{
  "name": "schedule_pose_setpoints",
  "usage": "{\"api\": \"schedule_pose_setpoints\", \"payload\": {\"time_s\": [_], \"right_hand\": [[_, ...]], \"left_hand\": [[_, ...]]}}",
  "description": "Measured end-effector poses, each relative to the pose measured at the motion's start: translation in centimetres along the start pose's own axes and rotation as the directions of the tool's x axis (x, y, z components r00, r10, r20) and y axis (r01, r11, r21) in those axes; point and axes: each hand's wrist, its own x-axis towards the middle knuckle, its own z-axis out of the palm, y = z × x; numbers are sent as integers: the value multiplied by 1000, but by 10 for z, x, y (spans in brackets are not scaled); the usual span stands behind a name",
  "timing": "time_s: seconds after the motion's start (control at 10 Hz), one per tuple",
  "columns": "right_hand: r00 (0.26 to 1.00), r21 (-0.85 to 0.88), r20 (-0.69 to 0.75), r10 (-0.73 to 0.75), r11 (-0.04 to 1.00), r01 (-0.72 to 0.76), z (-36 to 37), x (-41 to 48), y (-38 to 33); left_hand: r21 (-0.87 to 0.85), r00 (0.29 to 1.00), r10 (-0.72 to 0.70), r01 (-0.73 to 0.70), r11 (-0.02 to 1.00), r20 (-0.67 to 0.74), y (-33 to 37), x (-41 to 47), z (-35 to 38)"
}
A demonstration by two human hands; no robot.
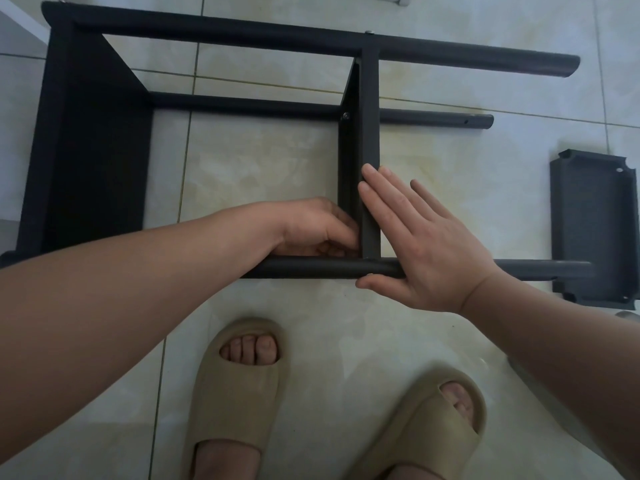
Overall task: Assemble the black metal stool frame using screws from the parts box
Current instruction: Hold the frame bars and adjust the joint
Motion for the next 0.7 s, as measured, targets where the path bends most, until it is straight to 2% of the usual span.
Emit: {"api": "schedule_pose_setpoints", "payload": {"time_s": [0.5,0.6,0.7], "right_hand": [[1000,-1,-11,-6,1000,6,1,0,1],[1000,2,-14,-6,1000,6,1,0,1],[1000,3,-13,-5,1000,5,1,0,0]], "left_hand": [[-124,994,-11,25,992,111,4,-4,-3],[-129,986,-41,63,990,164,4,-6,-4],[-52,992,-60,66,996,110,3,-5,-1]]}}
